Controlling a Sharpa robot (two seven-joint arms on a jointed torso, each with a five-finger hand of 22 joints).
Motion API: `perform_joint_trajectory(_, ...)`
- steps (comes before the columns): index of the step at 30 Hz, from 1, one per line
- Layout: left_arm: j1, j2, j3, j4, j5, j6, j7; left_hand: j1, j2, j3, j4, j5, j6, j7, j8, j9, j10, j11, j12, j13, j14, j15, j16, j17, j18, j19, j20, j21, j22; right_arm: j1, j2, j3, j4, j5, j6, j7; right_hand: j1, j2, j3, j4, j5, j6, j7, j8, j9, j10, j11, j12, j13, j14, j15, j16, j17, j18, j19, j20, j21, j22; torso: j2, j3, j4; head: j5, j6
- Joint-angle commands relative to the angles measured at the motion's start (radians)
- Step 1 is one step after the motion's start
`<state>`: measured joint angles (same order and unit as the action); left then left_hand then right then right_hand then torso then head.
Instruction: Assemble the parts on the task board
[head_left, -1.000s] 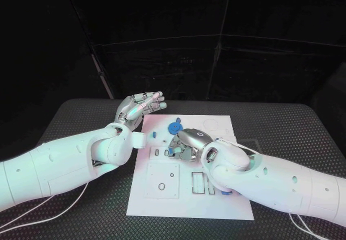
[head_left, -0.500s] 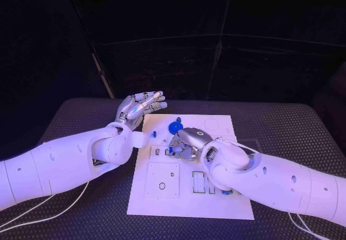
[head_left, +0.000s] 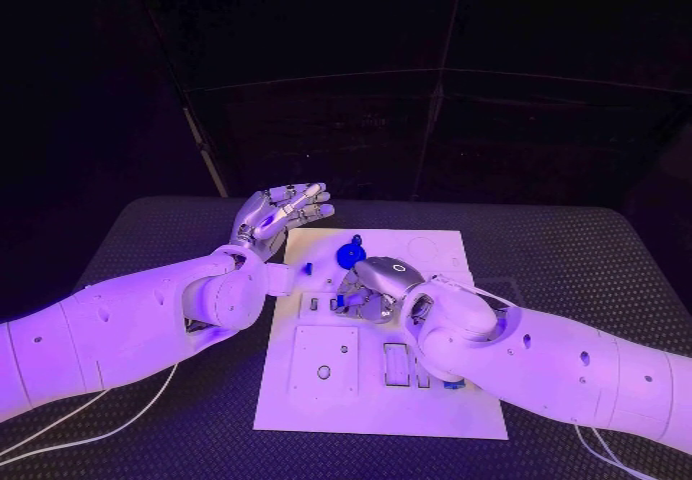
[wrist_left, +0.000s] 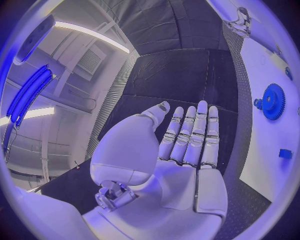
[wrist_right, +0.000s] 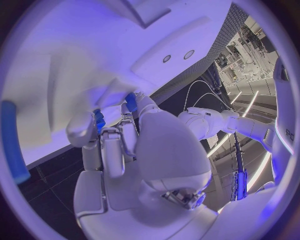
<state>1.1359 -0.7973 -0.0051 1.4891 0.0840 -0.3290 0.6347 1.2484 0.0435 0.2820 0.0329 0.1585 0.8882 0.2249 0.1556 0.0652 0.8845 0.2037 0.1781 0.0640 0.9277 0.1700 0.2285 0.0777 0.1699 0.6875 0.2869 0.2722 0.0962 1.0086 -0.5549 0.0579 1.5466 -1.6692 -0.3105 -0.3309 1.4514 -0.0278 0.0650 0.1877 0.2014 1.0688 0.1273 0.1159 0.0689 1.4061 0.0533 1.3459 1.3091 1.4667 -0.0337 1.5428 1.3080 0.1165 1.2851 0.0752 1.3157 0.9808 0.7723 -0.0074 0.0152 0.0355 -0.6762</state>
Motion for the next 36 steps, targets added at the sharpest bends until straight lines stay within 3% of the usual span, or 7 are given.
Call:
perform_joint_trajectory(1,0.002,0.001,0.001,0.002,0.000,0.012,0.006,-0.012,-0.001,0.006,0.000,0.000,0.003,0.026,-0.007,-0.001,0.008,0.001,-0.003,-0.001,0.008,0.000,-0.004,-0.002,0.013,0.007,-0.002,-0.001,-0.002,-0.004,-0.001,-0.004,-0.005,-0.005,0.032,-0.025,-0.001,-0.016,-0.007,0.002,0.005,-0.013,0.003,-0.009,-0.002,0.002,-0.009,-0.006,0.001,0.086,0.006,-0.002,0.180,-0.008,-0.007,0.005,-0.006,-0.002,0.000,0.0002,-0.0002,0.001,0.000)
perform_joint_trajectory(17,0.002,0.002,0.001,0.004,0.000,0.009,0.010,-0.012,-0.002,0.006,0.000,0.000,0.003,0.026,-0.007,-0.001,0.007,0.002,-0.004,-0.001,0.008,0.000,-0.004,-0.002,0.013,0.007,-0.002,-0.001,-0.002,-0.006,-0.001,-0.004,-0.005,-0.006,0.017,-0.035,-0.028,-0.035,-0.016,0.018,-0.010,-0.036,0.011,-0.023,-0.002,-0.007,-0.001,-0.017,-0.009,0.085,0.014,-0.004,0.175,-0.006,-0.009,0.012,-0.011,-0.008,0.000,0.0000,-0.0001,0.001,0.001)
perform_joint_trajectory(24,0.002,0.002,0.001,0.004,0.000,0.009,0.009,-0.012,-0.002,0.006,0.000,0.000,0.003,0.026,-0.007,-0.001,0.007,0.002,-0.004,-0.001,0.008,0.000,-0.004,-0.002,0.013,0.007,-0.002,-0.001,-0.002,-0.007,0.002,-0.004,-0.005,-0.005,0.007,-0.036,-0.053,-0.064,-0.025,0.041,-0.051,-0.102,0.027,-0.050,-0.004,-0.025,0.014,-0.036,-0.029,0.085,0.026,-0.005,0.175,-0.005,-0.013,0.022,-0.016,-0.016,0.000,0.0002,-0.0002,0.001,0.001)
perform_joint_trajectory(31,0.002,0.002,0.001,0.004,0.000,0.009,0.009,-0.013,-0.002,0.006,0.000,0.000,0.003,0.026,-0.008,-0.001,0.007,0.002,-0.005,-0.001,0.008,0.000,-0.005,-0.002,0.013,0.007,-0.002,-0.002,-0.002,-0.007,0.001,-0.004,-0.005,-0.005,-0.005,-0.039,-0.061,-0.099,-0.011,0.080,-0.061,-0.150,0.039,-0.050,-0.003,-0.040,0.025,-0.051,-0.046,0.085,0.036,-0.005,0.175,-0.005,-0.015,0.032,-0.019,-0.021,0.000,0.0000,-0.0004,0.001,0.001)
perform_joint_trajectory(34,0.002,0.002,0.001,0.003,0.000,0.008,0.008,-0.013,-0.002,0.006,0.000,0.000,0.003,0.026,-0.008,-0.001,0.007,0.002,-0.005,-0.001,0.008,0.001,-0.006,-0.002,0.013,0.007,-0.002,-0.002,-0.003,-0.008,0.002,-0.004,-0.004,-0.004,-0.014,-0.037,-0.066,-0.121,-0.016,0.101,-0.041,-0.169,0.044,-0.049,-0.002,-0.052,0.030,-0.063,-0.061,0.084,0.040,-0.005,0.174,-0.004,-0.017,0.036,-0.021,-0.023,0.000,0.0003,-0.0005,0.000,0.002)
perform_joint_trajectory(36,0.002,0.002,0.001,0.003,0.000,0.008,0.008,-0.013,-0.002,0.006,0.000,0.000,0.003,0.026,-0.008,-0.001,0.007,0.002,-0.005,-0.001,0.008,0.001,-0.006,-0.002,0.013,0.007,-0.002,-0.002,-0.003,-0.008,0.001,-0.004,-0.002,-0.003,-0.023,-0.035,-0.070,-0.122,-0.035,0.102,-0.011,-0.179,0.047,-0.047,-0.001,-0.061,0.032,-0.073,-0.073,0.084,0.042,-0.005,0.174,-0.004,-0.017,0.038,-0.022,-0.024,0.000,0.0006,-0.0002,0.002,0.002)
